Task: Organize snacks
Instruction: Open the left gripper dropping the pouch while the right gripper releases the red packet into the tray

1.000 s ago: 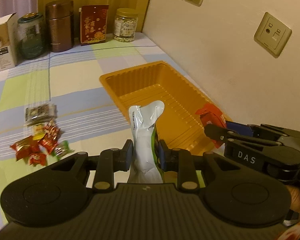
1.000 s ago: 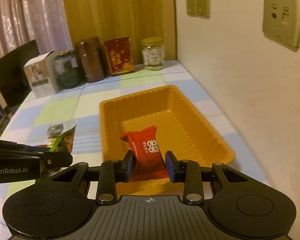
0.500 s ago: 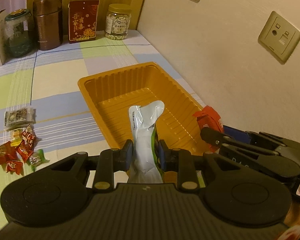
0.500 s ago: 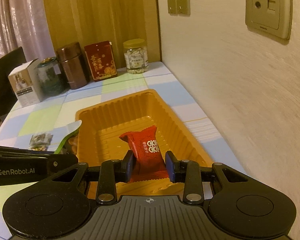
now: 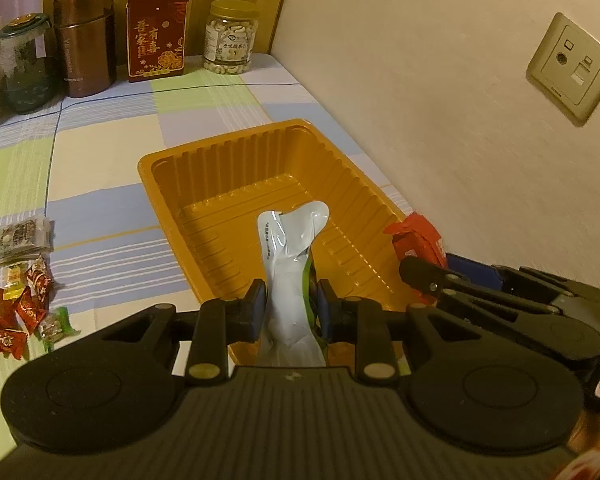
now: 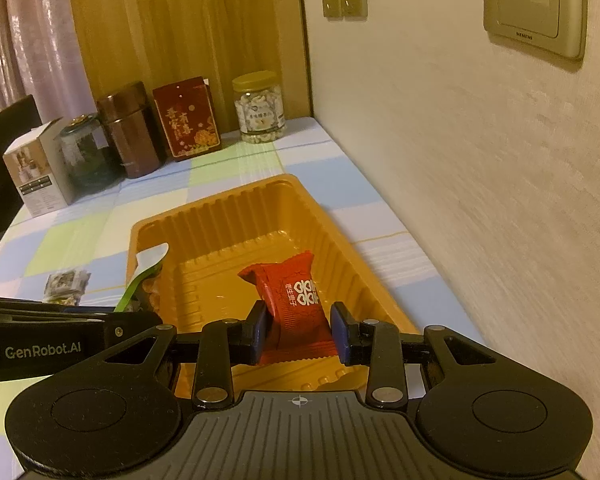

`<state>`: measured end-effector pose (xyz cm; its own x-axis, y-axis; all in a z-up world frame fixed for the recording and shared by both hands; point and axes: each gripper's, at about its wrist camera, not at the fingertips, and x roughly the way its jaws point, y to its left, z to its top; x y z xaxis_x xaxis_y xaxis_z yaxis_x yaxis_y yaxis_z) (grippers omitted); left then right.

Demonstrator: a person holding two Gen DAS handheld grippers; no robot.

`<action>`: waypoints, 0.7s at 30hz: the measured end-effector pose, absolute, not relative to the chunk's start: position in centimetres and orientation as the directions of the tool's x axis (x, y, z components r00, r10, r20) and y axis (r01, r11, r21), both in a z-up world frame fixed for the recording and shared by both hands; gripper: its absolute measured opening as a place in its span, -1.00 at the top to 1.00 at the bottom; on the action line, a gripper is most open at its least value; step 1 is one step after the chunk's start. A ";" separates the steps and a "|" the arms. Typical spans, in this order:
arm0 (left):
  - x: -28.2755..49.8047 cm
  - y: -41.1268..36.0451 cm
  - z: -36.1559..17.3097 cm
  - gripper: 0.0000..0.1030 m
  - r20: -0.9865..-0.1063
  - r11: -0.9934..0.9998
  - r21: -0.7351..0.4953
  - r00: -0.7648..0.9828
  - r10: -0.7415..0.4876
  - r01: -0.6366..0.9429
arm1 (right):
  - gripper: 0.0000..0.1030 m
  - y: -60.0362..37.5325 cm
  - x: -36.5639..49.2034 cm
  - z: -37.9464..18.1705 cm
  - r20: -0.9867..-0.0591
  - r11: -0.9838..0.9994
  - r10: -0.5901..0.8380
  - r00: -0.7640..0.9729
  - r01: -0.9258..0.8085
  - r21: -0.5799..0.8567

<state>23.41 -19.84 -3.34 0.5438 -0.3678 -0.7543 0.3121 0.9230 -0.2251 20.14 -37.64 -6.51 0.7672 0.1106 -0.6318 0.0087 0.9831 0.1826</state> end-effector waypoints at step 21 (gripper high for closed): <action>22.6 -16.8 -3.7 0.27 -0.749 0.937 -0.250 0.564 -0.346 0.243 | 0.33 -36.7 20.3 -6.5 -0.625 0.979 0.139 0.768 -0.013 0.202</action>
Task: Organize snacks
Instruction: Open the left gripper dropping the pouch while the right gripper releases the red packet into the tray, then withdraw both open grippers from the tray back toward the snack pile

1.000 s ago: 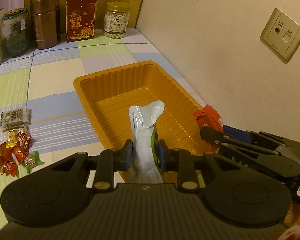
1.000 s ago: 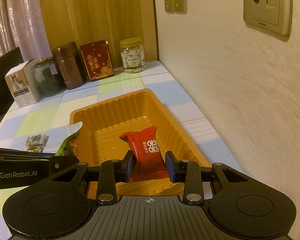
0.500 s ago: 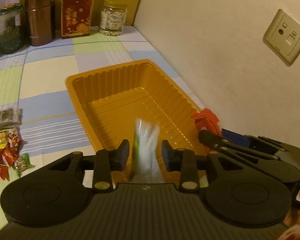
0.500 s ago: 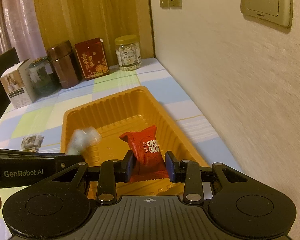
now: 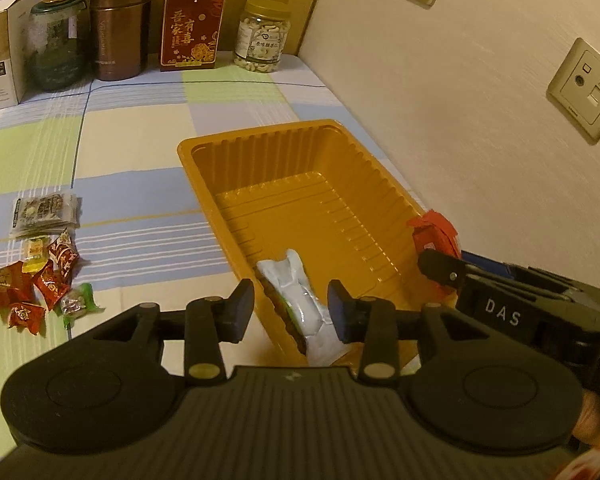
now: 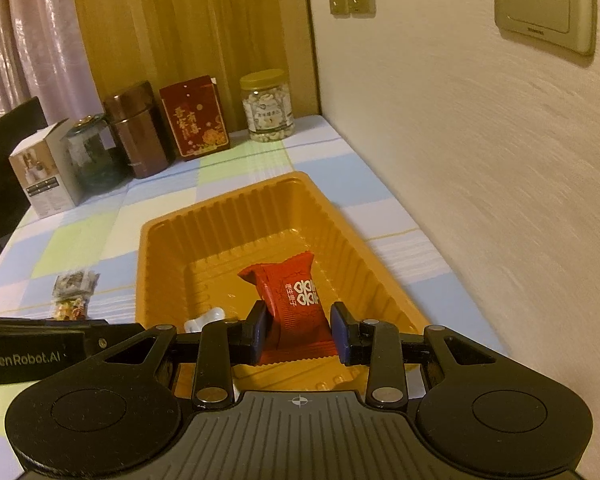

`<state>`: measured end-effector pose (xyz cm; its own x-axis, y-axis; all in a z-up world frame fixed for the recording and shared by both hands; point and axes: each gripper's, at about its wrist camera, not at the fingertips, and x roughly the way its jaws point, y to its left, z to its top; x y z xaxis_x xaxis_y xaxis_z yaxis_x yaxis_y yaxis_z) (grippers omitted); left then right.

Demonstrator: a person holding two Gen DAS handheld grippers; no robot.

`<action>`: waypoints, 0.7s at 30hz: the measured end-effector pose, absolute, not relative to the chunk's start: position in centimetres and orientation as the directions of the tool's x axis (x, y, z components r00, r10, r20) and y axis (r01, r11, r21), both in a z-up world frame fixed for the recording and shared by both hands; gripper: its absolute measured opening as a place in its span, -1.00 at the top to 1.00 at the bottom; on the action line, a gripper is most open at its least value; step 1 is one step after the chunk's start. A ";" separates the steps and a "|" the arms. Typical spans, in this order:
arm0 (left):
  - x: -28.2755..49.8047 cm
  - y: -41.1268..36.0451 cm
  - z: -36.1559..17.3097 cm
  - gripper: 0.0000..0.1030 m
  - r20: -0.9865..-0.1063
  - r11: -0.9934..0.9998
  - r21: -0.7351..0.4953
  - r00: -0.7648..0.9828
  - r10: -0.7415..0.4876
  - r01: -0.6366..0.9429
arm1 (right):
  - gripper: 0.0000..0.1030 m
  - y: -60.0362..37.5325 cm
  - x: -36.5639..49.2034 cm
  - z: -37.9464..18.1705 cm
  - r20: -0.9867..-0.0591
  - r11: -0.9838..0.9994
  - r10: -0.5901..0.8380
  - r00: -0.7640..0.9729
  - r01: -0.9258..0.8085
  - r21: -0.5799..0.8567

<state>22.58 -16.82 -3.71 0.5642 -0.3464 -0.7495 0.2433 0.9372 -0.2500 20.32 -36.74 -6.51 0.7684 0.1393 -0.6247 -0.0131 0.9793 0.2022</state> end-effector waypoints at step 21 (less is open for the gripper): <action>19.4 -14.3 -4.3 -0.15 -0.758 0.951 -0.209 0.576 -0.306 0.229 | -0.39 -38.2 18.2 -6.5 -0.597 0.954 0.138 0.790 0.056 0.295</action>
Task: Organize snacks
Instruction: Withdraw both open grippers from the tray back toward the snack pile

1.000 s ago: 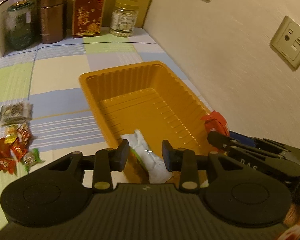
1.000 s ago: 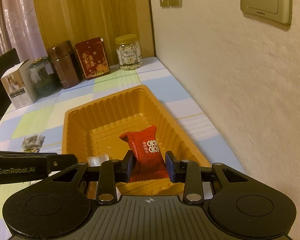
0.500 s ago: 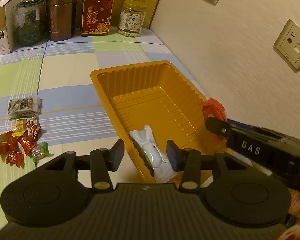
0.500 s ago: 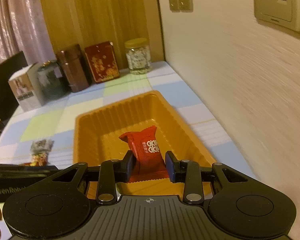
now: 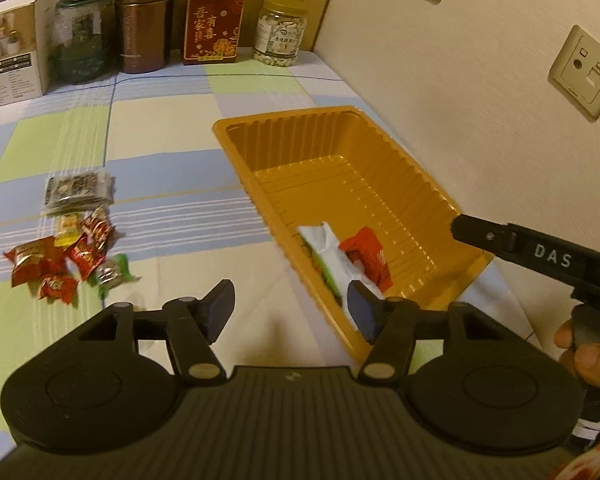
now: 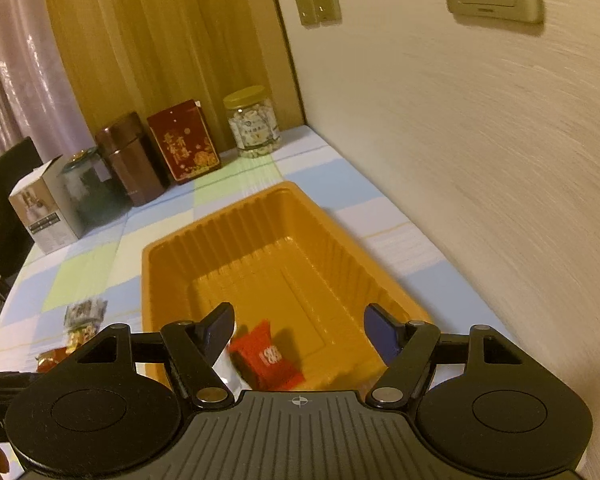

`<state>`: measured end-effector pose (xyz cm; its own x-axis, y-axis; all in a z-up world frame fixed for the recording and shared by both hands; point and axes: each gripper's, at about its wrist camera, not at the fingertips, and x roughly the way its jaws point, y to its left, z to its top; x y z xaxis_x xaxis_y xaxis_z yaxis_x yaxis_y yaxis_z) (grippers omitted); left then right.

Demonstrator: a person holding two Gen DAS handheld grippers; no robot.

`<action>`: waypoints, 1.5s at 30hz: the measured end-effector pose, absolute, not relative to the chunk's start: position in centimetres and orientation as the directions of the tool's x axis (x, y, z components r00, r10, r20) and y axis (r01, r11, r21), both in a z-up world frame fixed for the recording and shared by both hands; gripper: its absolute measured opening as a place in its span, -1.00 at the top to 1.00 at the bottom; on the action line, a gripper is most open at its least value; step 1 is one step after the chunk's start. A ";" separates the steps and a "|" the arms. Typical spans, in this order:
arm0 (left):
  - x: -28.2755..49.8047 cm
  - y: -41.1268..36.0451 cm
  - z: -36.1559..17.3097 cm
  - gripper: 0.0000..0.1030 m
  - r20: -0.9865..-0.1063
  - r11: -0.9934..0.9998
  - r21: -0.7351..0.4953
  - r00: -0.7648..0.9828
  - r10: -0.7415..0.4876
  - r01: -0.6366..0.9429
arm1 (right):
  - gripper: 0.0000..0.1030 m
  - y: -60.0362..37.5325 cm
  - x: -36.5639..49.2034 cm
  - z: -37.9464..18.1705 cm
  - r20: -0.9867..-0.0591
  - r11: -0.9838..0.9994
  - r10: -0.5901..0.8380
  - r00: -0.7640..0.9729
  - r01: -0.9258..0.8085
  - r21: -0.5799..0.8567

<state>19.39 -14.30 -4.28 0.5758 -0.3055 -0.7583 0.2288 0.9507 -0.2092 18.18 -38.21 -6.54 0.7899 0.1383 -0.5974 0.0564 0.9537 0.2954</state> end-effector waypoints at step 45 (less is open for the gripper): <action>6.3 0.8 -0.1 -0.56 -0.709 0.997 -0.070 0.702 -0.074 0.035 | -0.39 -26.8 7.2 -2.2 -0.572 0.958 0.260 0.778 -0.136 0.251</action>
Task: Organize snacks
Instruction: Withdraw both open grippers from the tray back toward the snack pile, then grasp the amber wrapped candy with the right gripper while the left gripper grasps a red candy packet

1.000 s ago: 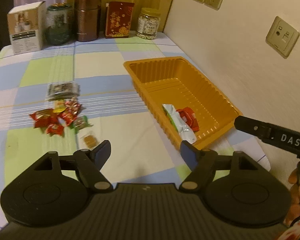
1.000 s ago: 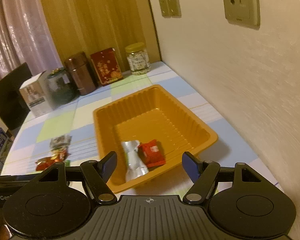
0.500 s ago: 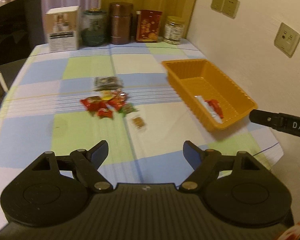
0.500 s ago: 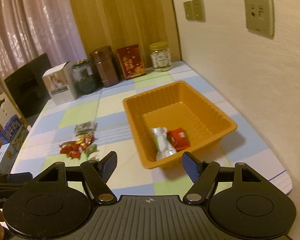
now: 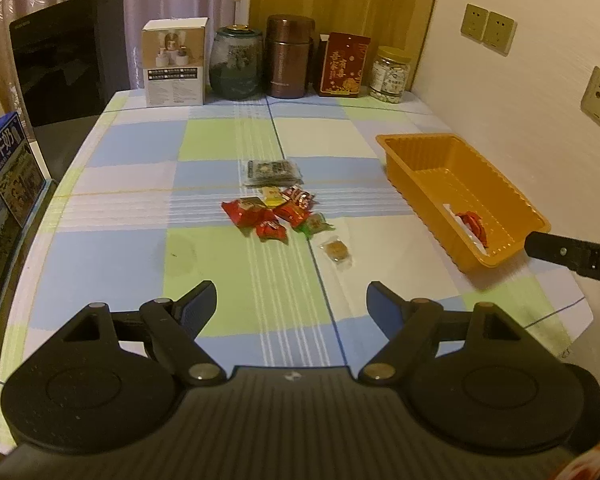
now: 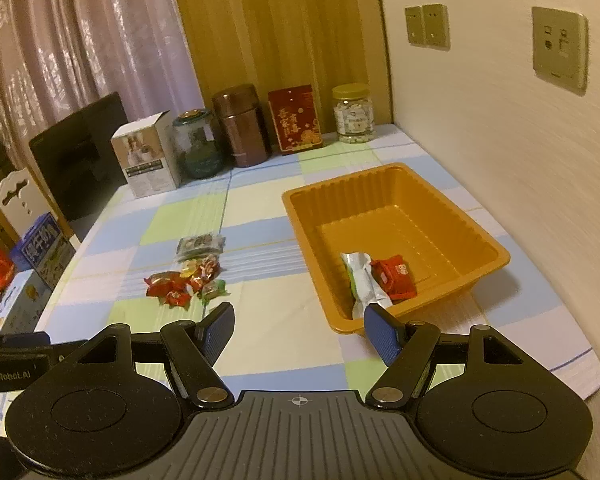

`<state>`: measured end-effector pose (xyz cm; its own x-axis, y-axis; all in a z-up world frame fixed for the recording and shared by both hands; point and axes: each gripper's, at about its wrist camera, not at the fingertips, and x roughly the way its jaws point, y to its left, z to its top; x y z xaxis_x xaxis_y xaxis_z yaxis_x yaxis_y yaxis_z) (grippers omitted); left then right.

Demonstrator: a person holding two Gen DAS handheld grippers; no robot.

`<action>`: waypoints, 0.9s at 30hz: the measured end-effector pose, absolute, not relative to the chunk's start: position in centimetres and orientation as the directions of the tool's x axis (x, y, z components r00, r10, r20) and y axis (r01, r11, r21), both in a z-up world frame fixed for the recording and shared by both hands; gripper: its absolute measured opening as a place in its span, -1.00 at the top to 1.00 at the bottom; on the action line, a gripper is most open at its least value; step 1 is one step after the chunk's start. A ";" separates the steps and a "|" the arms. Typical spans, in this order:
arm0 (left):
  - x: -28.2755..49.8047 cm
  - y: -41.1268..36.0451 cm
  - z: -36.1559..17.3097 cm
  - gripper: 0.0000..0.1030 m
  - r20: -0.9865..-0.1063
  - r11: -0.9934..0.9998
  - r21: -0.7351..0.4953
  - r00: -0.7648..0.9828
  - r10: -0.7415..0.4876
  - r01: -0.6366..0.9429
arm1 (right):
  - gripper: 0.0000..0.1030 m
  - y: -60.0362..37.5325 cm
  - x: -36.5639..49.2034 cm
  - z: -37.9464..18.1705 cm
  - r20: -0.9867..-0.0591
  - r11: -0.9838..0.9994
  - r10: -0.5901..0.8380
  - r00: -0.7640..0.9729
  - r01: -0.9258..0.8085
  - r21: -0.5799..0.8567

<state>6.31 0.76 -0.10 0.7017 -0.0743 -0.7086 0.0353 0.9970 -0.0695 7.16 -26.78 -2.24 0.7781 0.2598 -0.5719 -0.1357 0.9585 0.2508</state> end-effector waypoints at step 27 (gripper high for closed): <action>14.0 5.7 -6.0 -0.62 -0.764 0.998 -0.040 0.646 0.003 -0.051 | -0.38 -18.3 15.0 -9.6 -0.637 0.930 0.360 0.681 -0.313 0.192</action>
